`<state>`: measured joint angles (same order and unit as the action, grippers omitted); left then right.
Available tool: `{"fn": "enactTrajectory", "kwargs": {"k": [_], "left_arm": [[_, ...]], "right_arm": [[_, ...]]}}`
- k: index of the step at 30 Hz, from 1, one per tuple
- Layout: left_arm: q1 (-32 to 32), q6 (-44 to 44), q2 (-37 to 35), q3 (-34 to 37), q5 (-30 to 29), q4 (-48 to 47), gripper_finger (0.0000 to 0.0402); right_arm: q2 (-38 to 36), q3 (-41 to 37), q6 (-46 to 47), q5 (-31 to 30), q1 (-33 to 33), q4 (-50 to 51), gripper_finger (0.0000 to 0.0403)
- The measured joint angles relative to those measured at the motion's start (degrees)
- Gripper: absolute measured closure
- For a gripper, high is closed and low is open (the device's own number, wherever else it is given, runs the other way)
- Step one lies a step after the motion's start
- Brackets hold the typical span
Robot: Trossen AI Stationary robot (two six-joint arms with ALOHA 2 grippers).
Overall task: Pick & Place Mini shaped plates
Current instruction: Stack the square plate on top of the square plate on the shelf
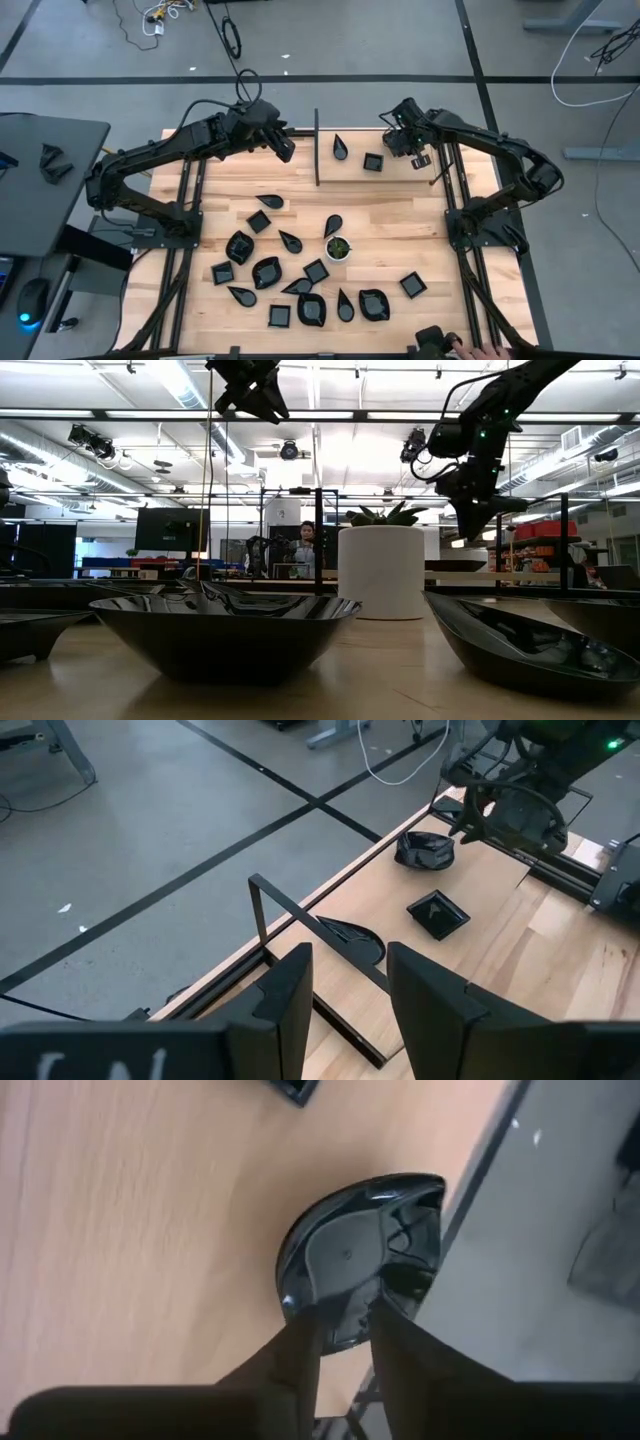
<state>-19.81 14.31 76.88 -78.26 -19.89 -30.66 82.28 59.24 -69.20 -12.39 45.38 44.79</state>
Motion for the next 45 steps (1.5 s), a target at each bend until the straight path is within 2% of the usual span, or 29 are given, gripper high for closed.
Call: {"fn": "enactTrajectory", "kwargs": {"k": [5,9,11,14,16,19,25,31,36,40,45], "left_arm": [[0.00,0.02,-0.01,0.00,0.00,0.00,0.0266],[0.00,0.02,0.00,0.00,-0.01,0.01,0.0266],[0.00,0.03,0.00,0.00,0.00,0.01,0.0266],[0.00,0.04,0.00,0.00,-0.02,0.01,0.0266],[0.00,0.13,0.01,0.00,-0.02,0.01,0.0266],[0.00,0.95,0.00,0.00,-0.02,-0.02,0.0266],[0.05,1.60,0.00,0.00,0.03,-1.53,0.0266],[0.20,2.00,-0.01,0.00,4.66,-3.12,0.0266],[0.33,2.70,0.00,0.00,11.01,-6.86,0.0266],[2.18,3.69,0.01,0.00,11.68,-10.02,0.0266],[7.66,5.01,0.01,0.00,11.85,-13.87,0.0266]], "right_arm": [[-0.81,0.00,13.98,-0.03,-1.68,-1.04,0.0311],[-1.91,0.00,34.22,1.38,-3.41,-4.14,0.0322],[-2.25,0.00,48.93,6.02,-4.15,-6.28,0.0326],[-2.24,0.00,66.57,17.43,-4.57,-10.30,0.0331],[-2.03,0.00,72.78,23.77,-5.26,-13.82,0.0332],[-2.03,0.00,76.32,25.95,-7.98,-16.15,0.0333],[-2.02,0.00,76.95,25.01,-19.76,-9.25,0.0333],[-2.02,-0.02,89.34,22.43,-36.39,-0.61,0.0333],[-2.22,-0.02,106.92,21.93,-48.54,5.11,0.0333],[-3.33,-0.02,122.15,21.19,-57.55,7.49,0.0333],[-2.85,-0.02,142.82,20.95,-67.73,7.34,0.0327]]}}
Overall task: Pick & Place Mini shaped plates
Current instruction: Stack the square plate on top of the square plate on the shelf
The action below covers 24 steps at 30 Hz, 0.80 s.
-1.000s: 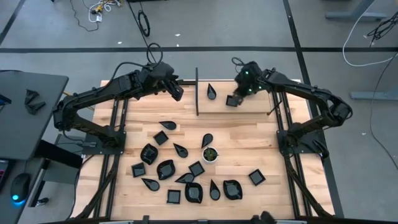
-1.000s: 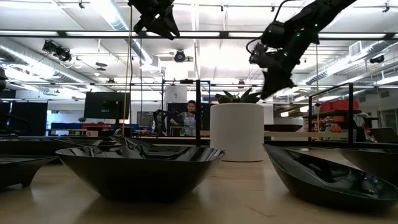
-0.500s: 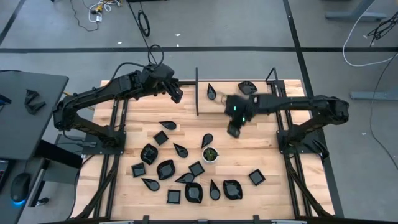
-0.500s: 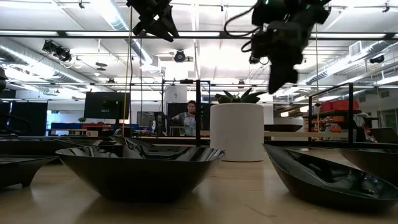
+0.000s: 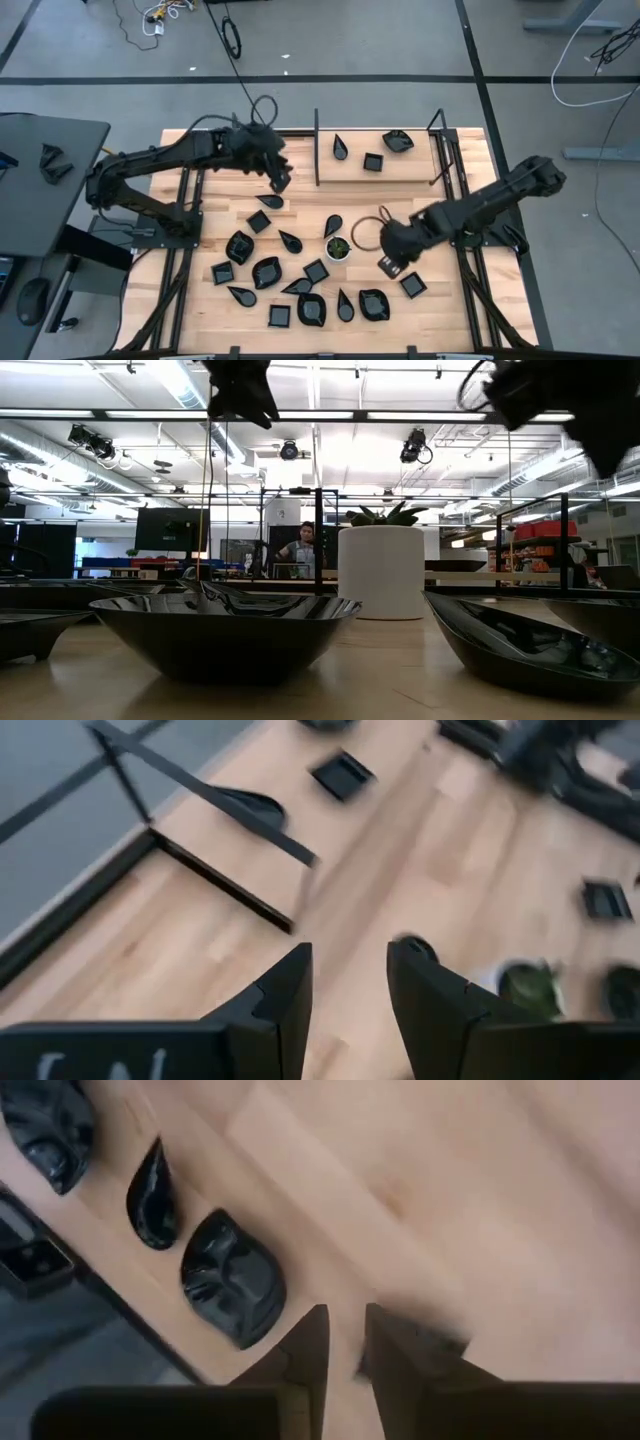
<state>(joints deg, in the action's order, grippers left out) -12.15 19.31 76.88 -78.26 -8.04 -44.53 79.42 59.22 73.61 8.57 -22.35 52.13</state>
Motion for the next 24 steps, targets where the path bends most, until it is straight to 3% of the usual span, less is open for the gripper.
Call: {"fn": "enactTrajectory", "kwargs": {"k": [4,9,15,24], "left_arm": [[5.86,1.07,0.00,0.00,-2.28,-0.75,0.0266],[13.52,1.79,0.00,0.00,-7.32,-0.44,0.0266],[20.80,4.48,0.00,0.00,-8.89,-0.47,0.0266],[26.58,4.63,0.00,0.00,-12.64,-0.35,0.0266]], "right_arm": [[1.51,0.00,14.34,0.47,-6.47,-0.11,0.0299],[5.74,0.00,23.05,0.37,-11.34,-0.38,0.0252],[13.45,0.00,20.57,0.49,-13.11,-2.72,0.0242],[20.02,0.00,16.27,0.30,-13.03,-2.96,0.0285]]}}
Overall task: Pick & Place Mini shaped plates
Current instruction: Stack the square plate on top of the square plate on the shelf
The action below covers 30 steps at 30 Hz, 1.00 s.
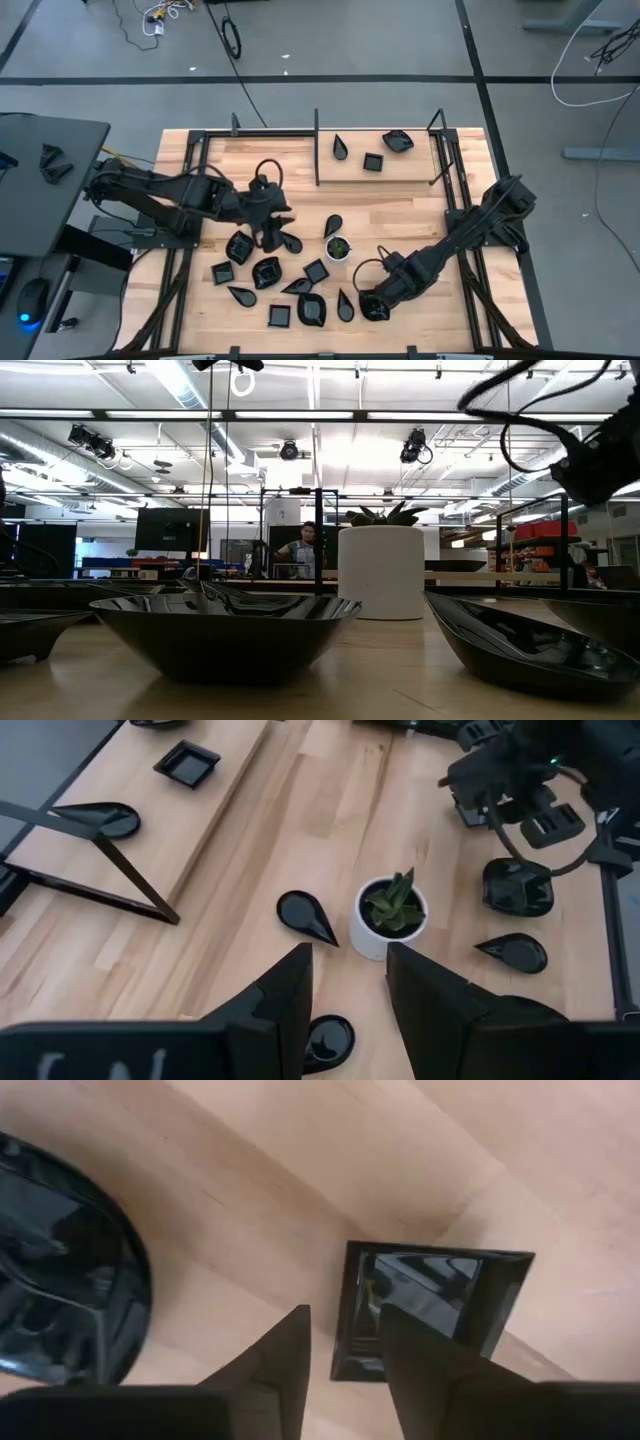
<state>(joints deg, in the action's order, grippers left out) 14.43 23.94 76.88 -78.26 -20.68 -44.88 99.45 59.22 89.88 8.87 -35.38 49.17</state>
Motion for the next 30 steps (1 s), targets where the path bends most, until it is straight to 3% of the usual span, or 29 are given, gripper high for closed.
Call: {"fn": "enactTrajectory", "kwargs": {"k": [8,15,20,25,30], "left_arm": [[1.25,1.45,0.00,0.00,-0.15,0.04,0.0266],[1.25,2.50,-0.02,0.00,-0.15,0.04,0.0266],[1.25,2.45,0.00,0.00,-0.55,0.07,0.0266],[1.12,2.43,0.00,0.00,-5.08,0.09,0.0266],[1.12,1.10,0.00,0.00,-11.88,0.16,0.0266]], "right_arm": [[2.02,0.00,-1.52,-0.45,0.02,-0.79,0.0324],[1.84,0.02,-3.16,0.58,0.04,-0.51,0.0389],[-1.65,1.30,-6.12,1.51,1.02,2.14,0.0393],[-5.44,8.54,-17.19,-3.06,5.69,11.67,0.0400],[-6.35,16.85,-36.99,-12.71,14.44,17.41,0.0401]]}}
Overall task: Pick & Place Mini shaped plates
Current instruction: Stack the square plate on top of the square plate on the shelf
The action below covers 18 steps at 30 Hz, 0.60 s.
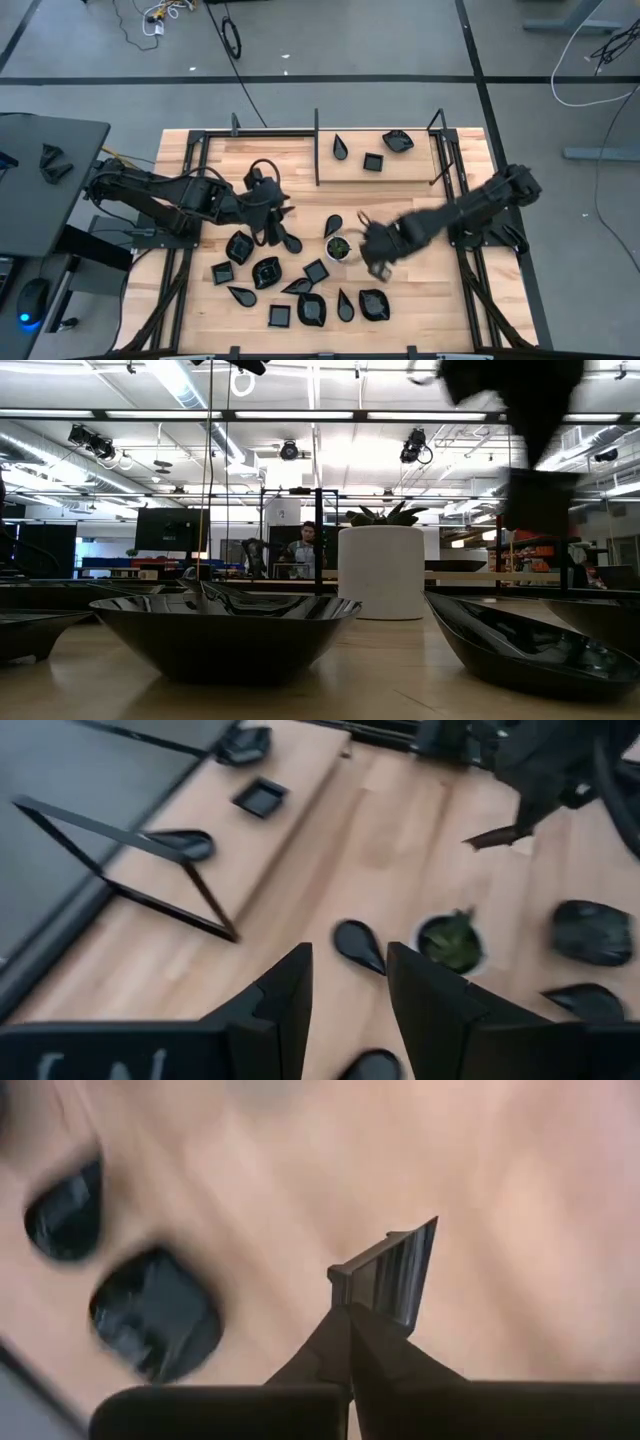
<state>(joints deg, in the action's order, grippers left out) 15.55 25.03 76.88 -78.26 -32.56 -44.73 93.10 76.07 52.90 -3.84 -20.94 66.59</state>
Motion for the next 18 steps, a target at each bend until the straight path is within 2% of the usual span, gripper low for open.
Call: {"fn": "enactTrajectory", "kwargs": {"k": [4,8,12,18], "left_arm": [[-0.61,-1.71,-0.02,0.00,-2.84,0.02,0.0266],[-3.87,-1.68,0.00,0.00,-0.92,-0.05,0.0266],[-8.41,-1.91,0.00,0.00,2.93,-0.14,0.0266],[-16.15,-6.03,0.00,0.00,4.27,-0.11,0.0266]], "right_arm": [[0.00,3.89,-18.92,-6.29,9.26,-0.19,0.0401],[0.00,4.80,-33.17,-12.36,18.17,-0.38,0.0401],[0.26,4.83,-43.49,-17.50,25.71,-1.66,0.0401],[0.73,2.99,-52.17,-18.47,34.74,-8.79,0.0401]]}}
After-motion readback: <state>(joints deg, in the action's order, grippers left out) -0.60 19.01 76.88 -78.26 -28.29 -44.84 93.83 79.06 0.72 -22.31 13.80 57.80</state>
